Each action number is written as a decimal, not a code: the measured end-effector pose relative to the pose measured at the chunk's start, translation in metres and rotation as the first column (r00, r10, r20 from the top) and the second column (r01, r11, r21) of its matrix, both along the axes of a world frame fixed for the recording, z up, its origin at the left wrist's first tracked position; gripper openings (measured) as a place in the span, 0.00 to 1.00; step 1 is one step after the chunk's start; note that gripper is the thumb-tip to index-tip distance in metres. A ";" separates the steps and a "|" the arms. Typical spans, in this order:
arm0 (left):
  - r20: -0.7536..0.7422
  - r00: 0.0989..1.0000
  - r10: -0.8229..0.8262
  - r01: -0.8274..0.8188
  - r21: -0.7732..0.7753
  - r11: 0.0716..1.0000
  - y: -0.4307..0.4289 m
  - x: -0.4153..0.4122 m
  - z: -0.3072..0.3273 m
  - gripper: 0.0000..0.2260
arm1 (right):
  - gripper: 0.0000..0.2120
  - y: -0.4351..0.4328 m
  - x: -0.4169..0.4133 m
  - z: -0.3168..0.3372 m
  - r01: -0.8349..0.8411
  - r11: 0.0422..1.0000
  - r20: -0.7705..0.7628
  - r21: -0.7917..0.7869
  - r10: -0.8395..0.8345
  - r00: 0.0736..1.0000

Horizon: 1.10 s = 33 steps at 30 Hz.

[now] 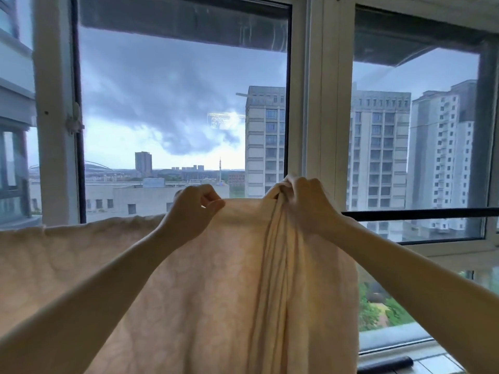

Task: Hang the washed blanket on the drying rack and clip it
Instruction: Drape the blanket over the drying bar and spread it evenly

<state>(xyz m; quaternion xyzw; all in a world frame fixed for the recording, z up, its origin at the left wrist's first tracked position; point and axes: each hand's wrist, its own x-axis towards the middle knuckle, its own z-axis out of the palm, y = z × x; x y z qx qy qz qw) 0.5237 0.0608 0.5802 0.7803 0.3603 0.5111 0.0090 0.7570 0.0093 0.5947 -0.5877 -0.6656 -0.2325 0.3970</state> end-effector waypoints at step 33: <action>-0.034 0.987 0.157 -0.154 0.079 0.985 -0.030 0.083 -0.005 0.04 | 0.07 -0.023 0.120 0.015 -0.036 0.996 0.013 0.082 0.035 0.999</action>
